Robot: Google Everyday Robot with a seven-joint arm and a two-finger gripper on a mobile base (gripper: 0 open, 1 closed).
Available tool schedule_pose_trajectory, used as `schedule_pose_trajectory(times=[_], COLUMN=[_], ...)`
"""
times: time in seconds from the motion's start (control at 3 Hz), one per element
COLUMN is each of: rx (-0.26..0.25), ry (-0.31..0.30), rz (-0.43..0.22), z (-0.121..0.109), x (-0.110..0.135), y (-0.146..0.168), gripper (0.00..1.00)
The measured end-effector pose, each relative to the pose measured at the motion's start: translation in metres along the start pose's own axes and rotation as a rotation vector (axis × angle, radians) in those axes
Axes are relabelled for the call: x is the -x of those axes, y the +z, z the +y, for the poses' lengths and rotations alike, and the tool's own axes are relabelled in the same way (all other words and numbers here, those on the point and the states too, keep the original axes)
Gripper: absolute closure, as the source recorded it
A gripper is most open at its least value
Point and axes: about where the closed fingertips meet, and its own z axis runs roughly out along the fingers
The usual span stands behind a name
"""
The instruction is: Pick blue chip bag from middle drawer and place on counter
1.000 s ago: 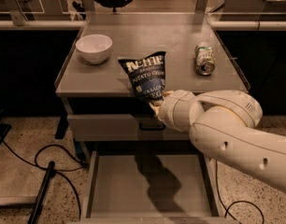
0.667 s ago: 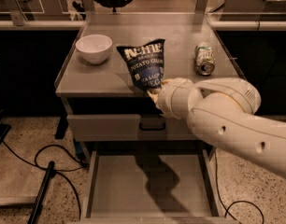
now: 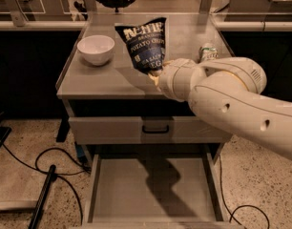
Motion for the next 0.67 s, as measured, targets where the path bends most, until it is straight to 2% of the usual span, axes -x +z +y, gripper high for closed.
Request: schedule_pose_trajectory(times=[0.33,0.67], rx=[0.001,-0.006], ry=[0.021,0.034], rz=[0.008,0.024], z=[-0.004,-0.020], x=[-0.006,-0.006], y=[0.007,0.023], gripper=[1.00,1.00])
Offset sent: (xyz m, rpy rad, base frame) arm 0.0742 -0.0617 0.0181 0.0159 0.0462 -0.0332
